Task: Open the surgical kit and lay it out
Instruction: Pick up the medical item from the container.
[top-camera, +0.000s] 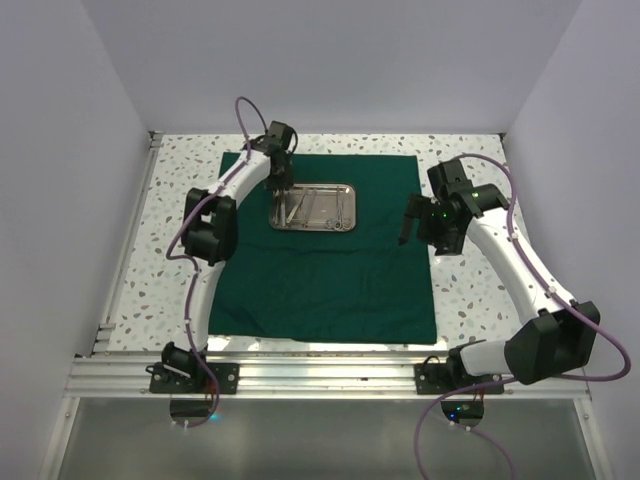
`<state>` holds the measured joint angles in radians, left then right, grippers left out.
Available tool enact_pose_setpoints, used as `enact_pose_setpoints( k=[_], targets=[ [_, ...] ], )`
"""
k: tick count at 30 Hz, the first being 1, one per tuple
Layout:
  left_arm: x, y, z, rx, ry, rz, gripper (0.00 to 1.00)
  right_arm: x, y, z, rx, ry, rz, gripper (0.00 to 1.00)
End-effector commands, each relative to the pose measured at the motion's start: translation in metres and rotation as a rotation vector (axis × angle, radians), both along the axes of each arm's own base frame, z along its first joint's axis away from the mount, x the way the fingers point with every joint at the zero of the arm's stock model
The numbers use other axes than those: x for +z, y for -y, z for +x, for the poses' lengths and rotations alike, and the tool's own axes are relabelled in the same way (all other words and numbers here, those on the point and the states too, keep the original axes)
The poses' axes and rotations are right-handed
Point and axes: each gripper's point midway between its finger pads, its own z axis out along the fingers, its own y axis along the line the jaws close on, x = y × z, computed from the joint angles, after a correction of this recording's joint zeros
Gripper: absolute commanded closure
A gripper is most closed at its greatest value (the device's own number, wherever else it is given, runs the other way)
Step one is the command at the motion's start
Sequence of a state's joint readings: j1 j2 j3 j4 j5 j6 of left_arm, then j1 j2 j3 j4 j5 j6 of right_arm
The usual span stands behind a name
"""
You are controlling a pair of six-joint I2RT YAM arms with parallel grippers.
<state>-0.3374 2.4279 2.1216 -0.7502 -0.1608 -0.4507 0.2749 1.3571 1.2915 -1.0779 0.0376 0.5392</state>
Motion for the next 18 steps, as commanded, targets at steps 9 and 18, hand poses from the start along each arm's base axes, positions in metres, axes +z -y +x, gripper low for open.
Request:
enact_pose_setpoints(
  k=[9,18],
  targets=[
    [0.017,0.006,0.038,-0.045,0.099,-0.066,0.79,-0.006,0.003,0.003,-0.021,-0.021,-0.023,0.09],
    [0.019,0.004,0.034,-0.045,0.092,-0.063,1.0,-0.015,0.0,0.008,-0.017,-0.041,-0.024,0.09]
  ],
)
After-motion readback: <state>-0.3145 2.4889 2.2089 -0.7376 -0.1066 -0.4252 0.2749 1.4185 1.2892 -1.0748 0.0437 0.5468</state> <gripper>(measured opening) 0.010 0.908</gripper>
